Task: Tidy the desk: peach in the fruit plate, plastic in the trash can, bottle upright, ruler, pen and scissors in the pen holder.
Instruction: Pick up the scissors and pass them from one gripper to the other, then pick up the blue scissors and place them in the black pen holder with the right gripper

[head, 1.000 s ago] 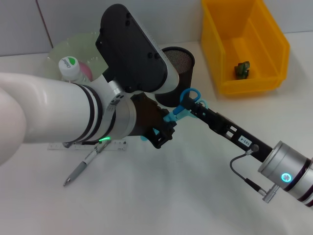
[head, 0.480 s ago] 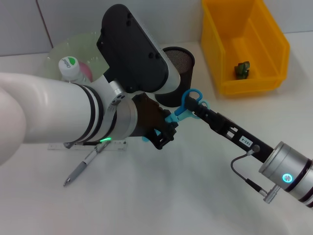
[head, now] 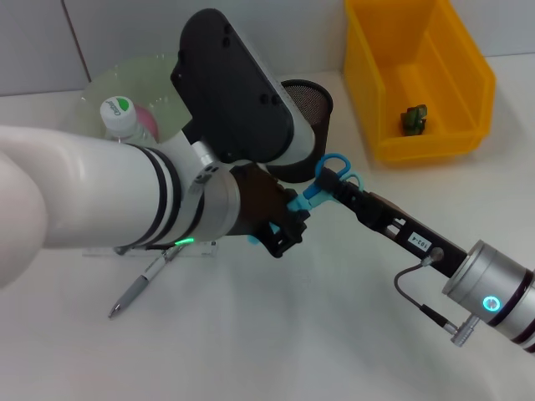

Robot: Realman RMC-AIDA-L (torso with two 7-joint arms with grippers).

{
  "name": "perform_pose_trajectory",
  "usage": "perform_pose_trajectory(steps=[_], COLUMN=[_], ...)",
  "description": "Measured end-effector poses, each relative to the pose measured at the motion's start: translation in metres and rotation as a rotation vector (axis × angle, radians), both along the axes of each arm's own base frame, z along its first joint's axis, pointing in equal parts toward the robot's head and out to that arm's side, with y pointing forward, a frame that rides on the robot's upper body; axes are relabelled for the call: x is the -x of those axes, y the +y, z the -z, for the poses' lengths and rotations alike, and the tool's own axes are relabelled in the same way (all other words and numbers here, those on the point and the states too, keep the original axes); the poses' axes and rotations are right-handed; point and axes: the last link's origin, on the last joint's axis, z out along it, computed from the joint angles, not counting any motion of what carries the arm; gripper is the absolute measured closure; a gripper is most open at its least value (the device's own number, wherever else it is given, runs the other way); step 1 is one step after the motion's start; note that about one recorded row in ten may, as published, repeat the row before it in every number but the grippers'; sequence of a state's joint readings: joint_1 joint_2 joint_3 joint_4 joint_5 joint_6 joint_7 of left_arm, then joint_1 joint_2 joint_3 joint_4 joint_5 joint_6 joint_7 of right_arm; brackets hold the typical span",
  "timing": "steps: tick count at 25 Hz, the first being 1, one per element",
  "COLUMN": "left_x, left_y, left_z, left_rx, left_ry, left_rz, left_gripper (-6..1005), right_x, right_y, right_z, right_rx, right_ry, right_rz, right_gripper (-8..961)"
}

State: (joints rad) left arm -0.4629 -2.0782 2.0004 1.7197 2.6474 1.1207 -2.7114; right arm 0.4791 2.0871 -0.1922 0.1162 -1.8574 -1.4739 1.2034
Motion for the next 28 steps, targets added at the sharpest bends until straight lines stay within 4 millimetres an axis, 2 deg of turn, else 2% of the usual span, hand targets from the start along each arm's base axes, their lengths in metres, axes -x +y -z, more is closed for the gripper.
perform_pose_trajectory(steps=[8,10,12,13,14,15,16,17,18,19,20,22,23,24,27,28], left_x=[-0.003,-0.003,-0.003,-0.001,-0.001,0.001,0.001,0.003,0.004,0.004,0.005,0.008,0.010,0.012,0.014,0.019], left_y=[0.001,0.001,0.001,0.000,0.000,-0.005,-0.005,-0.007,-0.008,-0.008,-0.011,-0.014,-0.018,-0.019,-0.020,-0.022], left_z=[0.000,0.000,0.000,-0.004,-0.004,-0.012,-0.012,-0.019,-0.023,-0.023,-0.027,-0.030,-0.038,-0.042,-0.045,-0.054], left_rx=[-0.009,-0.009,-0.009,-0.019,-0.019,-0.047,-0.047,-0.080,-0.104,-0.104,-0.137,-0.176,-0.278,-0.328,-0.364,-0.444], left_ry=[-0.017,-0.018,-0.018,-0.029,-0.029,-0.063,-0.063,-0.097,-0.117,-0.117,-0.144,-0.167,-0.235,-0.268,-0.296,-0.379], left_rz=[0.006,0.007,0.007,-0.007,-0.007,-0.008,-0.008,0.010,0.029,0.029,0.067,0.110,0.173,0.188,0.194,0.192], left_gripper=[659,657,474,383,366,350,333,317,300,284,267,254,247,241,222,215], right_x=[-0.003,-0.003,-0.005,-0.009,-0.013,-0.016,-0.016,-0.020,-0.023,-0.023,-0.021,-0.018,-0.011,-0.011,0.003,0.014], right_y=[-0.004,-0.003,-0.002,0.002,0.006,0.010,0.010,0.015,0.026,0.026,0.038,0.044,0.057,0.057,0.076,0.087], right_z=[-0.004,-0.004,-0.007,-0.014,-0.020,-0.028,-0.028,-0.035,-0.052,-0.052,-0.063,-0.069,-0.079,-0.079,-0.094,-0.100], right_rx=[-0.024,-0.025,-0.035,-0.069,-0.101,-0.140,-0.140,-0.185,-0.288,-0.288,-0.353,-0.375,-0.409,-0.409,-0.461,-0.486], right_ry=[0.007,0.005,-0.002,-0.017,-0.032,-0.053,-0.053,-0.077,-0.137,-0.137,-0.184,-0.203,-0.237,-0.237,-0.277,-0.294], right_rz=[0.001,-0.001,-0.002,0.005,0.011,0.014,0.014,0.015,0.002,0.002,-0.028,-0.048,-0.086,-0.086,-0.150,-0.187], right_gripper=[871,871,871,871,871,871,872,872,872,872,872,872,872,872,871,871])
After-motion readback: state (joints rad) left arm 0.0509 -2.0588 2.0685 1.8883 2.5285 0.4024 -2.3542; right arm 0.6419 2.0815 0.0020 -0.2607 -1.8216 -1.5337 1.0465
